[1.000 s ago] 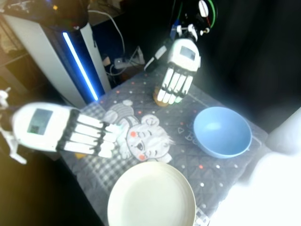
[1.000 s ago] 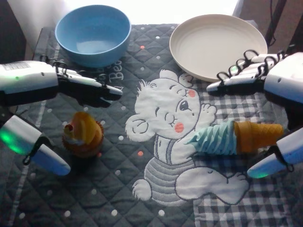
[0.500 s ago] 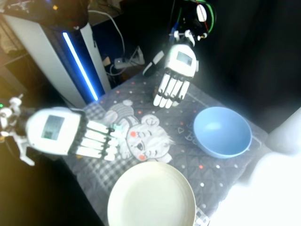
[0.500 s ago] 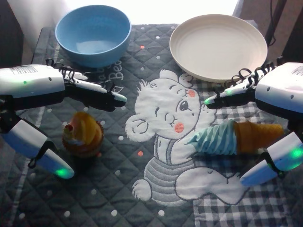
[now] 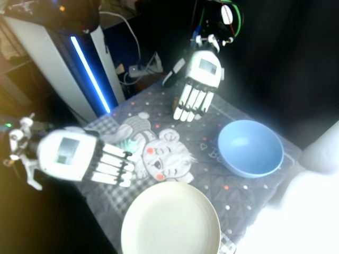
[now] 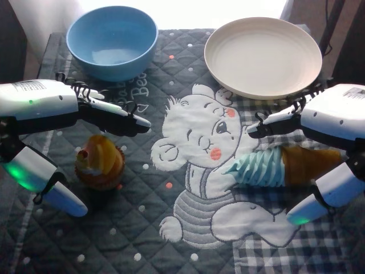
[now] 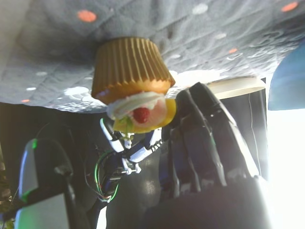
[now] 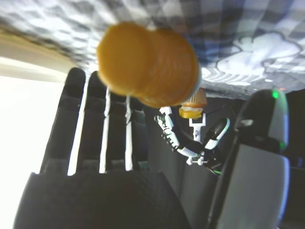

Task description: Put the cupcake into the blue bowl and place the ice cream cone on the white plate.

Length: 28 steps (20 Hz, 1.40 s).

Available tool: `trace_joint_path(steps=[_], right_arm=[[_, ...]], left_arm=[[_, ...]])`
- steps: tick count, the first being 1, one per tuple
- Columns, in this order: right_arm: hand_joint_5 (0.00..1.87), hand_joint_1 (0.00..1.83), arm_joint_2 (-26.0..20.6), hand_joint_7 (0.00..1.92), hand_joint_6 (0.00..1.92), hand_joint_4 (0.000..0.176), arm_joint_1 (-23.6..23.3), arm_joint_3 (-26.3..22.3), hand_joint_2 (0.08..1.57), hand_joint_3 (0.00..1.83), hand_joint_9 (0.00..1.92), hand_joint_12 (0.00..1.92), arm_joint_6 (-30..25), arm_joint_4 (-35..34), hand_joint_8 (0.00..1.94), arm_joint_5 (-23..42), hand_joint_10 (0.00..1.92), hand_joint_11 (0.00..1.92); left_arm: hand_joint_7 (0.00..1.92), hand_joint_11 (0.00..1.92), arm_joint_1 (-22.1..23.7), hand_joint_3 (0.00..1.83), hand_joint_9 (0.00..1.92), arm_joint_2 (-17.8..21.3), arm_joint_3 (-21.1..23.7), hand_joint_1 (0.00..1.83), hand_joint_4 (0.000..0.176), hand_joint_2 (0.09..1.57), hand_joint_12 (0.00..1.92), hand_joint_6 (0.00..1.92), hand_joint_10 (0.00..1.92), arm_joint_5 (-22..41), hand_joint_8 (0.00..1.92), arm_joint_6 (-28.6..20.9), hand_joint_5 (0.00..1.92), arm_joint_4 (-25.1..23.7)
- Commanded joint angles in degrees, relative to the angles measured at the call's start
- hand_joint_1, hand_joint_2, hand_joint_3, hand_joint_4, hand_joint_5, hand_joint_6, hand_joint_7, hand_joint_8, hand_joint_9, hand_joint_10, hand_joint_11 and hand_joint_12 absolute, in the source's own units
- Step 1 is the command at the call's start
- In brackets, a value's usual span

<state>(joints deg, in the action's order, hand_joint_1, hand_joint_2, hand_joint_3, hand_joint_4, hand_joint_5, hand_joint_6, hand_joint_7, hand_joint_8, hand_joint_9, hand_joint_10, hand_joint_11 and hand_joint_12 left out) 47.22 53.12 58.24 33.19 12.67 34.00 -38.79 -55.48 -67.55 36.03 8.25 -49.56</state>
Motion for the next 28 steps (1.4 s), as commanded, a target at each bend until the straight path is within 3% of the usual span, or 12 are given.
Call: trace_joint_path(steps=[1, 7, 10, 11, 15, 16, 17, 18, 19, 20, 21, 28], right_arm=[[0.50, 0.72, 0.29, 0.60, 0.01, 0.000, -0.45, 0.41, 0.65, 0.01, 0.58, 0.13, -0.27, -1.21, 0.01, 5.13, 0.01, 0.52], [0.52, 0.73, 0.40, 0.63, 0.01, 0.000, -0.45, 0.59, 0.66, 0.01, 0.60, 0.13, -0.27, -1.14, 0.01, 4.59, 0.01, 0.53], [0.65, 0.84, 0.44, 0.76, 0.01, 0.000, -0.45, 0.61, 0.76, 0.00, 0.77, 0.17, -0.26, -0.92, 0.01, 4.58, 0.01, 0.69], [0.73, 0.99, 0.56, 0.85, 0.01, 0.000, -0.45, 0.63, 0.82, 0.00, 0.92, 0.25, -0.26, -0.89, 0.01, 4.59, 0.02, 0.84], [0.95, 1.21, 0.70, 1.08, 0.00, 0.000, -0.45, 0.65, 0.95, 0.00, 1.14, 0.92, -0.25, -0.65, 0.01, 4.60, 0.01, 0.73], [1.02, 1.28, 0.73, 1.44, 0.62, 0.000, -0.45, 0.69, 1.01, 0.00, 1.13, 0.90, -0.24, -0.65, 0.03, 4.60, 0.00, 0.51], [1.06, 1.38, 0.79, 1.45, 0.63, 0.000, -0.45, 0.77, 1.01, 0.00, 1.13, 1.01, -0.24, -0.65, 0.07, 4.60, 0.75, 0.67], [1.09, 1.40, 0.84, 1.44, 0.59, 0.000, -0.45, 0.82, 1.01, 0.00, 1.18, 1.06, -0.24, -0.65, 0.10, 4.60, 0.85, 0.76], [1.12, 1.31, 0.87, 1.40, 0.63, 0.000, -0.45, 0.84, 1.01, 0.00, 1.26, 1.09, -0.24, -0.65, 0.31, 4.60, 0.52, 0.92], [1.11, 1.29, 0.90, 1.36, 0.65, 0.000, -0.45, 0.85, 1.01, 0.00, 1.36, 1.03, -0.24, -0.65, 0.41, 4.60, 0.32, 1.03], [1.11, 1.30, 0.96, 1.35, 0.62, 0.000, -0.45, 0.90, 1.02, 0.00, 1.45, 1.05, -0.24, -0.67, 0.48, 4.61, 0.22, 1.11], [1.06, 1.29, 1.08, 1.34, 0.73, 0.000, -0.46, 1.04, 1.03, 0.00, 1.55, 1.03, -0.24, -1.01, 0.49, 5.53, 0.07, 1.20]], left_arm=[[0.56, 0.26, 0.94, 0.00, 0.61, -0.47, -0.03, 0.85, 0.000, 0.75, 0.96, 0.00, 0.00, 3.98, 0.00, -0.49, 0.40, 1.94], [0.54, 0.26, 0.93, 0.00, 0.57, -1.51, -0.70, 0.86, 0.000, 0.75, 0.79, 0.00, 0.00, 2.63, 0.00, -1.18, 0.43, 0.32], [0.58, 0.20, 0.90, 0.01, 0.61, -2.00, -1.09, 0.94, 0.000, 0.75, 0.80, 0.00, 0.01, 2.08, 0.00, -1.42, 0.45, -0.02], [0.59, 0.26, 0.86, 0.00, 0.64, -2.22, -1.33, 0.98, 0.000, 0.79, 0.91, 0.00, 0.01, 1.80, 0.00, -1.42, 0.45, -0.02], [0.72, 0.41, 0.43, 0.00, 0.77, -3.07, -2.24, 1.13, 0.000, 0.86, 0.91, 0.01, 0.01, 1.58, 0.01, -1.98, 0.64, -0.01], [0.76, 0.39, 0.31, 0.00, 0.80, -3.24, -2.35, 1.15, 0.000, 0.89, 0.86, 0.01, 0.01, 1.57, 0.00, -2.02, 0.69, -0.01], [0.85, 0.45, 0.25, 0.00, 0.88, -3.37, -2.46, 1.21, 0.000, 0.92, 0.86, 0.02, 0.02, 1.54, 0.01, -2.02, 0.81, 0.06], [0.95, 0.56, 0.21, 0.00, 0.97, -3.51, -2.59, 1.23, 0.000, 0.96, 0.94, 0.02, 0.03, 1.49, 0.01, -2.02, 0.90, 0.16], [1.15, 0.69, 0.10, 0.01, 1.11, -3.59, -2.64, 1.24, 0.000, 1.03, 1.02, 0.70, 0.02, 1.49, 0.50, -2.02, 1.01, 0.31], [1.15, 0.77, 0.02, 0.00, 1.06, -3.59, -2.64, 1.36, 0.000, 1.05, 1.07, 0.85, 0.79, 1.56, 0.54, -2.02, 1.04, 0.45], [1.07, 0.72, -0.06, 0.00, 0.96, -3.62, -2.64, 1.37, 0.000, 1.08, 1.11, 0.95, 1.05, 1.64, 0.65, -2.02, 1.04, 0.53], [1.01, 0.68, -0.33, 0.00, 0.91, -3.59, -2.76, 1.37, 0.000, 1.10, 1.19, 1.01, 1.18, 2.73, 0.73, -1.52, 1.00, 2.37]])
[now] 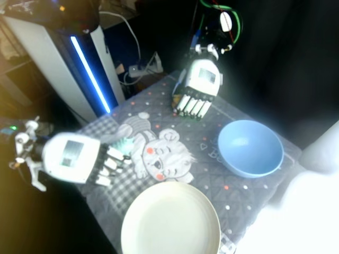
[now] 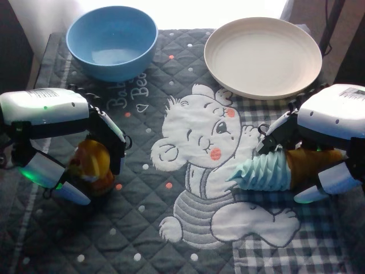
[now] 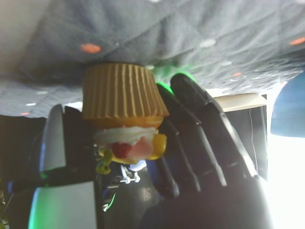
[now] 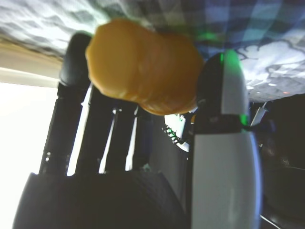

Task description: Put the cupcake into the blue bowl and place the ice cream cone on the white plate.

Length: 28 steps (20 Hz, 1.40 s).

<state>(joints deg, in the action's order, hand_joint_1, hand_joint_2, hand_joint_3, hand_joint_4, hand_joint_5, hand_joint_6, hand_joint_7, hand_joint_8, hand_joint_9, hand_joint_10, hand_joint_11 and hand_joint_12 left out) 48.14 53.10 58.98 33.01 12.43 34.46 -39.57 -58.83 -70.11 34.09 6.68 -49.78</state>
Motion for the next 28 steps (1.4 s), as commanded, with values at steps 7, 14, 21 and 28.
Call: trace_joint_path(steps=[7, 14, 21, 28], right_arm=[[1.08, 1.30, -1.62, 1.43, 0.73, 0.000, -1.56, -0.28, 1.01, 0.00, 1.57, 1.16, -0.06, -1.55, 0.28, 10.71, 0.03, 1.13], [1.09, 1.28, -3.44, 1.34, 0.71, 0.000, -6.76, -1.46, 1.02, 0.00, 1.52, 1.40, 2.63, -1.78, 0.48, 15.32, 0.02, 0.90], [1.11, 1.19, -3.05, 1.28, 0.74, 0.000, -12.28, 0.63, 1.06, 0.00, 1.27, 1.61, 7.41, -3.52, 0.62, 14.73, 1.05, 1.10], [1.05, 1.29, 1.97, 1.26, 0.70, 0.000, -21.19, 7.42, 1.04, 0.00, 1.34, 1.16, 10.77, -4.37, 0.70, 6.66, 0.56, 1.12]], left_arm=[[1.10, 0.78, 1.73, 0.00, 1.02, 0.90, -0.71, 1.39, 0.000, 1.06, 1.16, 0.84, 1.07, 8.65, 0.59, 0.70, 1.07, 6.89], [1.26, 0.98, 4.75, 0.00, 1.13, 2.97, -1.04, 1.40, 0.000, 1.02, 1.16, 0.64, 0.96, 13.54, 0.31, 2.36, 1.15, 11.47], [1.21, 0.95, 12.47, 0.00, 1.14, 2.56, -4.18, 1.40, 0.000, 1.03, 0.92, 0.79, 0.86, 13.28, 0.43, 2.44, 1.09, 12.35], [1.13, 0.86, 21.03, 0.00, 1.03, -1.06, -10.13, 1.39, 0.000, 1.06, 0.99, 0.77, 1.01, 5.02, 0.75, 2.41, 1.03, 9.70]])
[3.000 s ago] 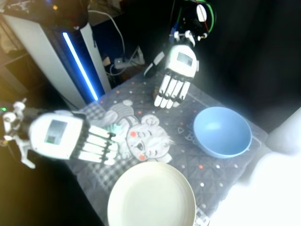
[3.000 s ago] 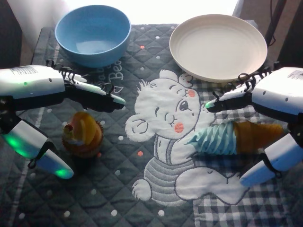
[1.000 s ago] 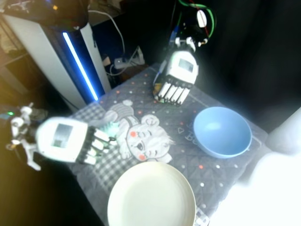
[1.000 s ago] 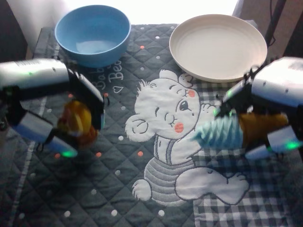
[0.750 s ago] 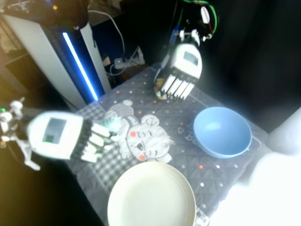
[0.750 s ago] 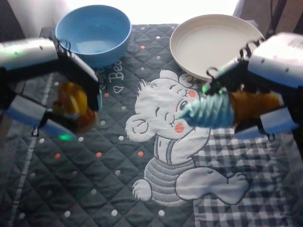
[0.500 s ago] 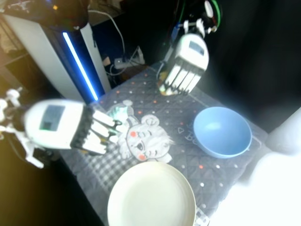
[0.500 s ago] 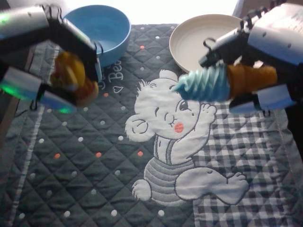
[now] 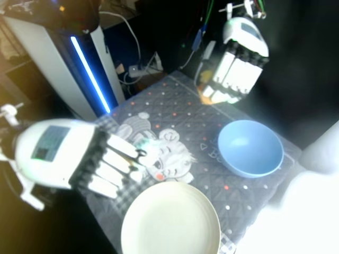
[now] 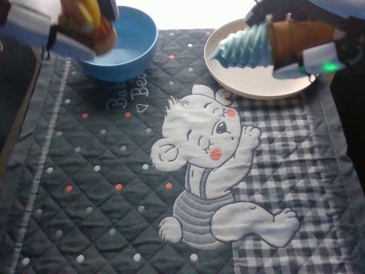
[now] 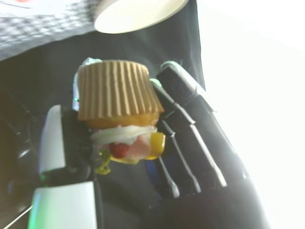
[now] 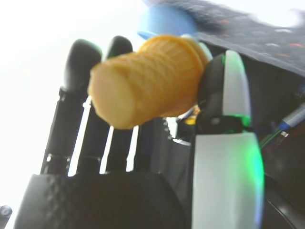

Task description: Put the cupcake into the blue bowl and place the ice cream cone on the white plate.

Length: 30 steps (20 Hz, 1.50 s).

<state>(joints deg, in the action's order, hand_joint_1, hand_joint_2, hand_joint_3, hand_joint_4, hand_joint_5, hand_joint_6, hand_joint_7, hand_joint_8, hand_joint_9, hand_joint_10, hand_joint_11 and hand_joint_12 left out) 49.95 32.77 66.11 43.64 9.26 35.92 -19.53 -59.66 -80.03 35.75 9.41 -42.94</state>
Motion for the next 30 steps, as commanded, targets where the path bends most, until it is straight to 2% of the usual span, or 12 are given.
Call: trace_joint_path(steps=[1, 4, 7, 9, 11, 14, 17, 21, 22, 25, 27, 30], right_arm=[[1.05, 1.29, 0.62, 1.26, 0.70, 0.000, -1.19, 0.80, 1.04, 0.00, 1.34, 1.16, 0.15, -1.22, 0.70, 4.90, 0.56, 1.12], [1.09, 1.30, 3.36, 1.27, 0.62, 0.000, -2.68, 4.07, 1.03, 0.00, 1.37, 1.04, 0.15, -1.96, 0.69, 2.90, 0.43, 1.18], [1.14, 1.30, 5.94, 1.27, 0.54, 0.000, -4.11, 7.09, 1.02, 0.00, 1.41, 1.22, 0.15, -2.76, 0.69, 0.68, 0.34, 1.12], [1.10, 1.29, 7.54, 1.24, 0.61, 0.000, -4.87, 9.23, 1.04, 0.00, 1.36, 1.27, 0.15, -4.04, 0.73, -0.30, 0.33, 1.05], [1.03, 1.27, 8.21, 1.24, 0.80, 0.000, -5.13, 10.11, 1.05, 0.00, 1.36, 1.09, 0.15, -4.67, 0.67, -0.70, 0.25, 1.09], [0.99, 1.25, 10.05, 1.19, 0.96, 0.000, -5.91, 12.39, 1.07, 0.00, 1.38, 1.01, 0.15, -5.58, 0.66, -2.32, 0.11, 1.11], [1.02, 1.26, 11.51, 1.24, 0.86, 0.000, -6.52, 14.11, 1.05, 0.00, 1.43, 1.01, 0.15, -6.64, 0.63, -3.61, 0.09, 1.17], [1.03, 1.27, 13.02, 1.26, 0.84, 0.000, -6.75, 16.34, 1.05, 0.00, 1.48, 0.83, 0.15, -7.92, 0.59, -5.47, 0.04, 1.24], [1.04, 1.27, 13.10, 1.25, 0.80, 0.000, -6.76, 16.49, 1.05, 0.00, 1.47, 0.81, 0.15, -8.05, 0.61, -5.61, 0.04, 1.24], [1.06, 1.26, 13.11, 1.17, 0.79, 0.000, -6.76, 17.08, 1.06, 0.00, 1.48, 0.84, 0.15, -9.22, 0.76, -5.95, 0.02, 1.24], [1.05, 1.26, 13.25, 1.18, 0.79, 0.000, -6.76, 17.54, 1.06, 0.00, 1.47, 0.84, 0.34, -10.04, 0.75, -6.11, 0.02, 1.23], [1.01, 1.26, 13.58, 1.18, 0.84, 0.000, -6.76, 18.16, 1.07, 0.00, 1.47, 0.83, 0.85, -10.97, 0.76, -6.45, 0.01, 1.21]], left_arm=[[1.13, 0.86, 1.60, 0.00, 1.03, -0.54, -0.56, 1.39, 0.000, 1.06, 0.99, 0.77, 1.01, 2.47, 0.75, -0.33, 1.03, 2.38], [1.15, 0.89, 3.81, 0.00, 1.04, -2.63, -3.24, 1.39, 0.000, 1.05, 1.00, 0.77, 1.01, -0.89, 0.69, -0.34, 1.03, 1.96], [1.16, 0.81, 5.39, 0.00, 1.04, -4.44, -5.82, 1.39, 0.000, 1.05, 1.02, 0.81, 1.02, -4.38, 0.60, -0.33, 1.06, 1.46], [1.18, 0.82, 6.12, 0.00, 1.04, -6.23, -7.91, 1.39, 0.000, 1.04, 0.94, 0.82, 0.98, -7.38, 0.57, -0.33, 1.07, 0.96], [1.25, 0.89, 6.15, 0.00, 1.08, -7.18, -9.03, 1.40, 0.000, 1.02, 0.91, 0.70, 0.89, -8.68, 0.47, -0.32, 1.14, 0.92], [1.30, 0.83, 5.90, 0.00, 1.05, -10.46, -12.96, 1.40, 0.000, 1.03, 1.17, 0.60, 1.05, -11.53, 0.34, -1.71, 1.15, 0.92], [1.32, 0.81, 5.50, 0.00, 1.07, -12.61, -15.10, 1.40, 0.000, 1.03, 1.27, 0.68, 1.10, -13.21, 0.21, -2.50, 1.09, 0.94], [1.27, 0.77, 4.36, 0.00, 1.09, -15.02, -16.93, 1.40, 0.000, 1.02, 1.28, 0.27, 1.07, -13.65, 0.44, -2.96, 1.27, 0.93], [1.22, 0.74, 4.03, 0.00, 1.04, -15.22, -17.06, 1.30, 0.000, 1.01, 1.40, 0.29, 0.90, -13.66, 0.66, -3.04, 1.29, 0.95], [1.23, 0.85, 3.05, 0.00, 1.18, -16.07, -17.92, 1.29, 0.000, 1.01, 1.32, 0.32, 0.59, -13.71, 0.73, -4.08, 1.26, 0.96], [1.24, 0.86, 2.63, 0.00, 1.21, -16.40, -18.18, 1.29, 0.000, 1.01, 1.25, 0.33, 0.52, -13.77, 0.72, -4.17, 1.25, 0.95], [1.18, 0.84, 2.36, 0.00, 1.14, -16.61, -18.28, 1.29, 0.000, 1.03, 1.32, 0.30, 0.68, -13.80, 0.85, -4.17, 1.25, 0.74]])
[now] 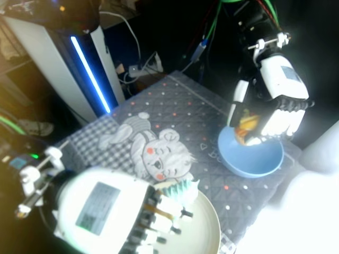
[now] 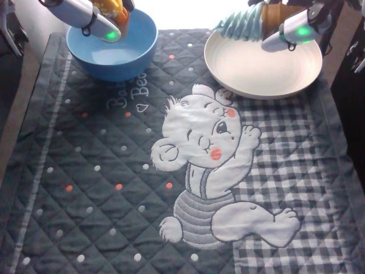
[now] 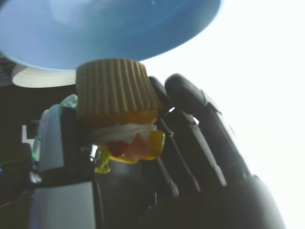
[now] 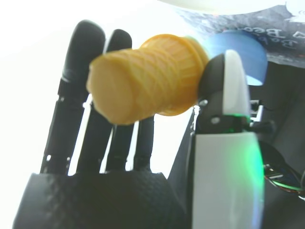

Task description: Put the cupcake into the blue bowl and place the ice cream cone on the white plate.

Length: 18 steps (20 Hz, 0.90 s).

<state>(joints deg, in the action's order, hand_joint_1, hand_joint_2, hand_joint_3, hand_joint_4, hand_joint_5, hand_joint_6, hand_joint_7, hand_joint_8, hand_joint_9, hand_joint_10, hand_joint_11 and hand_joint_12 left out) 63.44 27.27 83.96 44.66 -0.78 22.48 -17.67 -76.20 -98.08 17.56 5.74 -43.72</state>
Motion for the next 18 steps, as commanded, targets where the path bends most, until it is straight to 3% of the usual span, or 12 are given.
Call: trace_joint_path(steps=[1, 3, 4, 5, 6, 7, 8, 9, 10, 13, 14, 18], right_arm=[[1.02, 1.27, 0.14, 1.17, 0.79, 0.000, -1.25, 0.42, 1.06, 0.00, 1.47, 0.83, -0.17, -1.11, 0.80, 6.95, 0.01, 1.20], [1.03, 1.26, 0.14, 1.16, 0.80, 0.000, -1.25, 0.42, 1.07, 0.00, 1.43, 0.81, -0.17, -1.17, 0.79, 6.92, 0.00, 1.17], [1.04, 1.25, 0.14, 1.09, 0.75, 0.000, -1.25, 0.40, 1.08, 0.00, 1.37, 0.86, -0.17, -1.17, 0.94, 6.92, 0.00, 1.09], [0.93, 1.18, 0.16, 0.94, 0.24, 0.000, -1.25, 0.39, 0.99, 0.00, 1.13, 1.07, -0.17, -1.17, 0.40, 6.91, 0.00, 0.73], [0.89, 1.14, 0.15, 0.91, 0.06, 0.000, -1.25, 0.32, 0.92, 0.00, 0.91, 1.07, -0.17, -1.17, 0.14, 6.91, 0.00, 0.42], [0.76, 1.03, 0.15, 0.80, 0.01, 0.000, -1.25, 0.31, 0.78, 0.00, 0.82, 0.95, -0.17, -1.17, 0.03, 6.91, 0.00, 0.41], [0.65, 0.98, 0.12, 0.68, 0.00, 0.000, -1.25, 0.23, 0.73, 0.00, 0.71, 0.90, -0.17, -1.16, 0.01, 6.91, 0.00, 0.34], [0.51, 0.94, 0.07, 0.54, 0.00, 0.000, -1.25, 0.12, 0.69, 0.00, 0.56, 0.86, -0.17, -1.16, 0.00, 6.92, 0.00, 0.25], [0.35, 0.93, 0.04, 0.37, 0.00, 0.027, -1.25, 0.06, 0.67, 0.00, 0.37, 0.90, -0.17, -1.15, 0.00, 6.92, 0.00, 0.07], [0.27, 0.93, -0.02, 0.29, 0.00, 0.051, -1.25, -0.24, 0.67, 0.00, 0.26, 0.85, -0.17, -1.15, 0.00, 6.95, 0.00, 0.00], [0.25, 0.94, -0.02, 0.26, 0.00, 0.082, -1.25, -0.44, 0.67, 0.00, 0.22, 0.75, -0.16, -1.15, 0.00, 6.98, 0.01, 0.00], [0.22, 0.92, -0.02, 0.24, 0.00, 0.112, -1.25, -0.75, 0.67, 0.00, 0.21, 0.70, -0.16, -1.14, 0.00, 7.23, 0.00, 0.00]], left_arm=[[1.17, 0.85, 0.50, 0.00, 1.10, -0.11, -0.23, 1.38, 0.000, 1.03, 1.23, 0.27, 0.99, 4.29, 0.71, -0.50, 1.24, 1.25], [1.16, 0.82, 0.50, 0.00, 1.08, -0.19, -0.23, 1.39, 0.000, 1.03, 1.21, 0.39, 1.04, 4.26, 0.66, -0.50, 1.21, 0.99], [0.98, 0.76, 0.45, 0.01, 0.96, -0.21, -0.23, 1.23, 0.000, 1.04, 0.99, 0.65, 0.48, 4.30, 0.25, -0.50, 1.14, 0.98], [0.86, 0.42, 0.36, 0.00, 0.79, -0.21, -0.23, 1.15, 0.000, 1.07, 0.91, 0.81, 0.17, 4.43, 0.07, -0.50, 1.07, 0.92], [0.80, 0.25, 0.26, 0.00, 0.72, -0.19, -0.22, 1.11, 0.000, 1.08, 0.91, 0.89, 0.05, 4.49, 0.01, -0.50, 1.03, 0.75], [0.75, 0.14, 0.22, 0.00, 0.67, -0.15, -0.22, 1.11, 0.000, 0.97, 0.93, 0.41, 0.01, 4.50, 0.00, -0.50, 0.88, 0.39], [0.71, 0.07, 0.15, 0.00, 0.63, -0.07, -0.20, 1.08, 0.000, 0.94, 0.99, 0.16, 0.00, 4.43, 0.00, -0.50, 0.87, -0.04], [0.67, 0.03, -0.08, 0.00, 0.60, 0.01, -0.20, 1.06, 0.000, 0.92, 1.02, 0.05, 0.00, 4.41, 0.00, -0.50, 0.84, -0.14], [0.59, 0.00, -0.26, 0.00, 0.50, 0.04, -0.20, 1.06, 0.000, 0.91, 0.91, 0.00, 0.00, 4.41, 0.00, -0.50, 0.76, -0.14], [0.55, 0.00, -0.56, 0.00, 0.46, 0.04, -0.17, 1.10, 0.000, 0.90, 0.90, 0.00, 0.00, 4.41, 0.00, -0.50, 0.71, -0.14], [0.55, 0.08, -0.58, 0.00, 0.49, 0.08, -0.15, 1.12, 0.000, 0.90, 0.94, 0.00, 0.01, 4.45, 0.00, -0.50, 0.70, -0.14], [0.55, 0.10, -0.73, 0.00, 0.51, 0.30, -0.08, 1.13, 0.000, 0.90, 0.99, 0.00, 0.01, 4.45, 0.00, -0.52, 0.69, -0.14]])
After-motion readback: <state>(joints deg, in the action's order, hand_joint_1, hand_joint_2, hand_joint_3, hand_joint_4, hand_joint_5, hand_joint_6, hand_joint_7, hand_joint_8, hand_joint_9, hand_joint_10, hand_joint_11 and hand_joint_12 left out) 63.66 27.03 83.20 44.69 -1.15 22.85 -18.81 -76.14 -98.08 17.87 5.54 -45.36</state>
